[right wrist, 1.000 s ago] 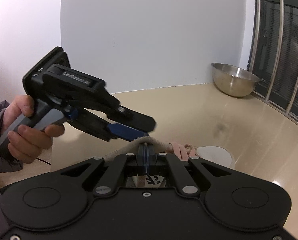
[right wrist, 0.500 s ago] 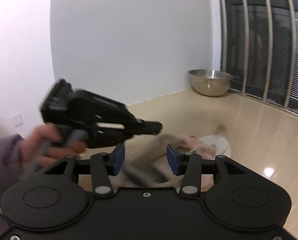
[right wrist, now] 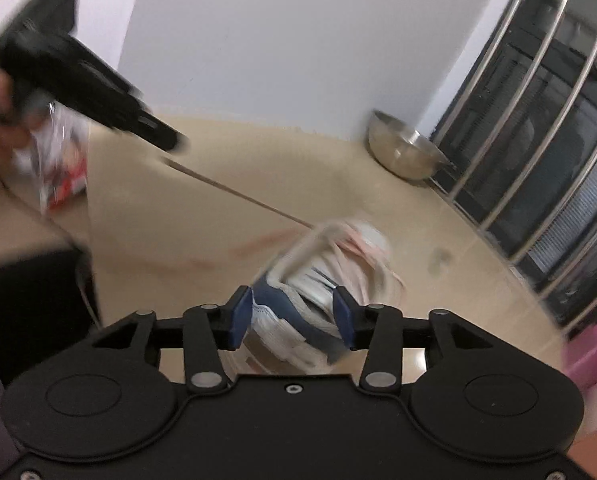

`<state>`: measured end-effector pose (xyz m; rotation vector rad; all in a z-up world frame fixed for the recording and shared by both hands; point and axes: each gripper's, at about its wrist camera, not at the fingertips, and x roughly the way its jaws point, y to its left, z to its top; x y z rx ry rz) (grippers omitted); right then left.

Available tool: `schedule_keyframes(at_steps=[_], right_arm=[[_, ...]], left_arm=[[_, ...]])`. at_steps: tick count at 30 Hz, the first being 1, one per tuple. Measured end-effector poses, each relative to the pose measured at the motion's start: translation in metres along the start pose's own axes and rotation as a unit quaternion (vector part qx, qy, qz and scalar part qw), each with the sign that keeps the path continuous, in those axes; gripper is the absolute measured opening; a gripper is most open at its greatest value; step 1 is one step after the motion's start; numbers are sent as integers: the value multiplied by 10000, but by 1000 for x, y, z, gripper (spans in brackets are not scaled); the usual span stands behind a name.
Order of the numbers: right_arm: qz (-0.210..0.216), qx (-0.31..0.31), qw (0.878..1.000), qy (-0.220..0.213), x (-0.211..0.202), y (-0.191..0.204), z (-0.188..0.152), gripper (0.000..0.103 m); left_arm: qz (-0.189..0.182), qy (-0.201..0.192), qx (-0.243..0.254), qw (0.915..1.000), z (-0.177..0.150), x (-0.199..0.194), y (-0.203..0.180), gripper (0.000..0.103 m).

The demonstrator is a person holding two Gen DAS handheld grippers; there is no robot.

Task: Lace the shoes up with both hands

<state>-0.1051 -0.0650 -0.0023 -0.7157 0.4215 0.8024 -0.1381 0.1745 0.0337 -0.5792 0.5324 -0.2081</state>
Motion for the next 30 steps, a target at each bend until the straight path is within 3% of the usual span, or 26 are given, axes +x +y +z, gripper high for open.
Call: schedule_keyframes(at_steps=[2, 3, 4, 6, 8, 10, 11, 13, 19, 20, 22, 24, 27, 30], right_arm=[[-145, -181, 9996, 190, -5, -12, -7, 51], [-222, -300, 9990, 250, -6, -13, -8, 51], [-314, -424, 9983, 253, -7, -10, -9, 51], [-463, -380, 9981, 151, -6, -3, -11, 53], [-606, -285, 9978, 29, -6, 4, -15, 56], [-752, -155, 9970, -109, -7, 10, -19, 57], [-793, -67, 9967, -161, -8, 9, -20, 57], [-867, 124, 9958, -266, -9, 9, -21, 56], [-915, 421, 9937, -483, -10, 1, -27, 55], [-898, 463, 9935, -525, -9, -2, -28, 55], [-880, 512, 9932, -570, -5, -4, -29, 55], [-863, 558, 9928, -614, -1, -6, -29, 55], [-884, 665, 9921, -600, 2, -5, -27, 53], [-969, 817, 9900, -623, 1, -4, -28, 53]], left_arm=[[-148, 204, 338, 9991, -7, 6, -19, 3], [-243, 272, 496, 9981, -9, 10, -28, 11], [-337, 340, 654, 9967, -11, 13, -38, 36], [-520, -58, 1091, 9927, -7, 21, -66, 69], [-575, -382, 1755, 9821, -2, 39, -98, 66], [-716, -410, 2014, 9760, 1, 60, -117, 43], [-794, -316, 2007, 9759, 5, 73, -122, 38], [-776, -108, 1822, 9801, 9, 92, -121, 27], [-965, 311, 934, 9905, 7, 115, -96, 19], [-1046, 395, 661, 9915, 7, 118, -88, 19], [-1203, 519, 168, 9912, 6, 122, -73, 4], [-1276, 520, -158, 9903, 5, 120, -61, 1], [-1074, 385, -423, 9926, 3, 107, -51, 0], [-653, 147, -611, 9959, -5, 71, -34, 0]])
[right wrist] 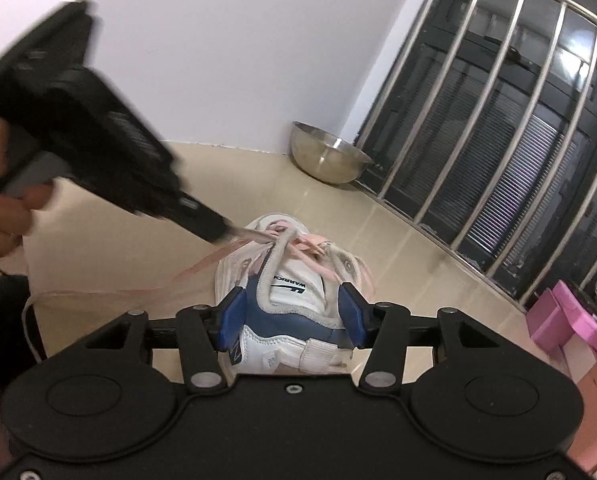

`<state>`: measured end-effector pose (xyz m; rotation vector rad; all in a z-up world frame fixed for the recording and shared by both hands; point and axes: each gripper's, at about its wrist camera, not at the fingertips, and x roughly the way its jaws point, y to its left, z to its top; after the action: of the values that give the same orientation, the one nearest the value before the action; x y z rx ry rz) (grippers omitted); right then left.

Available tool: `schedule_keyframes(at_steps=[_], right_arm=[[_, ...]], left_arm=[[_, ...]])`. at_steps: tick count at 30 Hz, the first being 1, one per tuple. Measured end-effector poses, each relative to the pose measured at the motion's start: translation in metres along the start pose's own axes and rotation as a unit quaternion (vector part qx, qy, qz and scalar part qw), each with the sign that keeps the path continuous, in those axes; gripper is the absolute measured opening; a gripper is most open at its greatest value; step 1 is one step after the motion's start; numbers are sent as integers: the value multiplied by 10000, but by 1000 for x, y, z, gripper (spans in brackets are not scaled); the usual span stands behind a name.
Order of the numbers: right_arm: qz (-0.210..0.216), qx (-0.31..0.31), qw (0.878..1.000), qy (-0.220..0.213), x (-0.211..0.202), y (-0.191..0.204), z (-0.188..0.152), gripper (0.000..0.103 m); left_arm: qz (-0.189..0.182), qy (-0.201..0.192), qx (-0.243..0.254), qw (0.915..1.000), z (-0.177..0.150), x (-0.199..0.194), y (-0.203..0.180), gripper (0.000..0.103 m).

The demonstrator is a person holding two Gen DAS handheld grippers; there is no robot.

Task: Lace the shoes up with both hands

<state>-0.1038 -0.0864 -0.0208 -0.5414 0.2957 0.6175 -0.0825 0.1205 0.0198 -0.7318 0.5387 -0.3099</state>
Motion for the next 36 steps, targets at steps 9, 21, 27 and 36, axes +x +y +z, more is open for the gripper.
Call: schedule_keyframes(at_steps=[9, 21, 27, 36], right_arm=[[-198, 340, 9992, 4, 1, 3, 1, 53], [-295, 415, 9987, -79, 0, 4, -1, 54], [-356, 440, 9984, -81, 1, 7, 0, 55], [-393, 594, 9975, -39, 6, 9, 6, 57]], left_arm=[[693, 334, -13, 9970, -59, -91, 6, 0], [1480, 442, 1512, 9764, -54, -60, -29, 41], [1902, 1099, 2243, 9494, -60, -16, -49, 16], [1287, 290, 479, 9901, 51, -4, 16, 1]])
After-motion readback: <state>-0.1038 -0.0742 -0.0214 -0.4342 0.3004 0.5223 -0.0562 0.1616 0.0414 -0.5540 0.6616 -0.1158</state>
